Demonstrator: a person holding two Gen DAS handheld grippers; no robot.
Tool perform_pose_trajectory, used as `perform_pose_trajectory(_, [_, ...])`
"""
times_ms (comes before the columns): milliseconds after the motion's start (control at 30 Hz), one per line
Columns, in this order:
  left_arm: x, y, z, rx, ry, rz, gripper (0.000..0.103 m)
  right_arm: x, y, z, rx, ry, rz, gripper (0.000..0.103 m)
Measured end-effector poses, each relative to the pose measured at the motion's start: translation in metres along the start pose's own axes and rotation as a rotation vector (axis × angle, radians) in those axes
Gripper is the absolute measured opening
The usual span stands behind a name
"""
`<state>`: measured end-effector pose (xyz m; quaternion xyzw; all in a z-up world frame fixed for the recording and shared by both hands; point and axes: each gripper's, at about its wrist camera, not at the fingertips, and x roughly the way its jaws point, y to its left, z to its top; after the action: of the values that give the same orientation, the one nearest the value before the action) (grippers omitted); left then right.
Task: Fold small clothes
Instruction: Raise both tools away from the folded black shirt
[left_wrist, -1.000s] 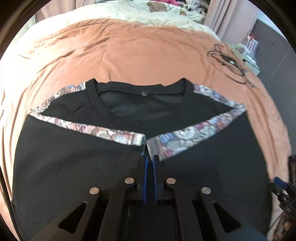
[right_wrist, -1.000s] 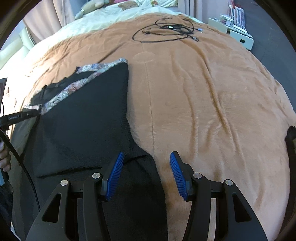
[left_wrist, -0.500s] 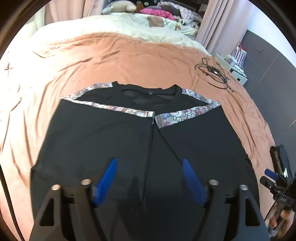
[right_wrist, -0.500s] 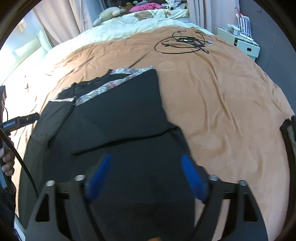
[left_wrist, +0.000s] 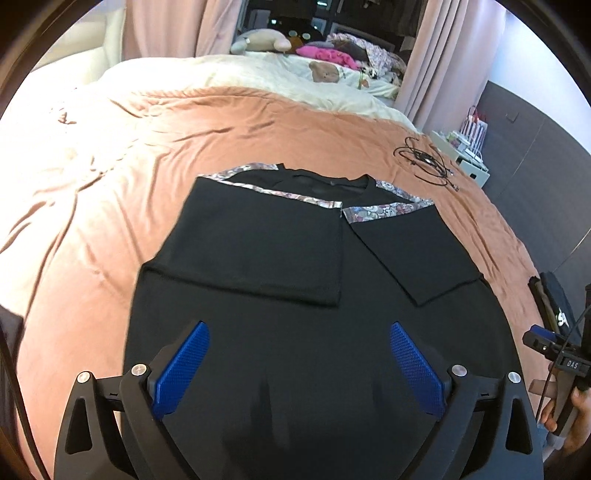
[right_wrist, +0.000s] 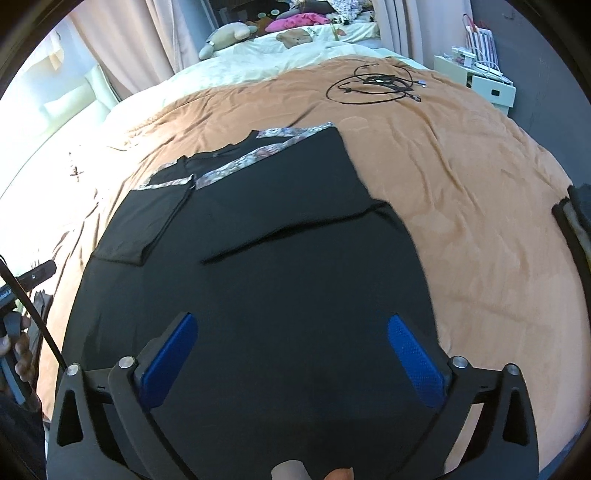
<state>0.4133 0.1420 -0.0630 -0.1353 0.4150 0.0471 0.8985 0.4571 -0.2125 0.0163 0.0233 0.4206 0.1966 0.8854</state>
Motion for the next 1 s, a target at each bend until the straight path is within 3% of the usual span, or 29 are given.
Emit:
perform_pose_trajectory(200, [-0.039, 0.013, -0.035, -0.018, -0.048, -0.018, 0.099, -0.025, 0.011, -0.028, -0.031, -0.015, -0.025, 0.103])
perform_pose_trajectory(500, [-0.11, 0.02, -0.094, -0.003, -0.147, 0.0, 0.101, -0.09, 0.019, -0.091, -0.07, -0.148, -0.02, 0.103])
perform_pose_trajectory(567, [-0.124, 0.02, -0.108, 0.003, -0.162, 0.006, 0.101, -0.107, 0.021, -0.109, -0.087, -0.185, -0.056, 0.103])
perform_pose_trajectory(767, [-0.164, 0.023, -0.155, 0.013, -0.214, 0.023, 0.101, -0.139, 0.016, -0.152, -0.074, -0.203, -0.047, 0.103])
perform_pose_trajectory(900, [-0.183, 0.026, -0.186, 0.029, -0.214, 0.029, 0.101, -0.163, 0.011, -0.178, -0.099, -0.261, -0.103, 0.103])
perform_pose_trajectory(1000, [-0.196, 0.027, -0.206, 0.052, -0.214, 0.063, 0.101, -0.174, 0.009, -0.194, -0.125, -0.224, -0.107, 0.103])
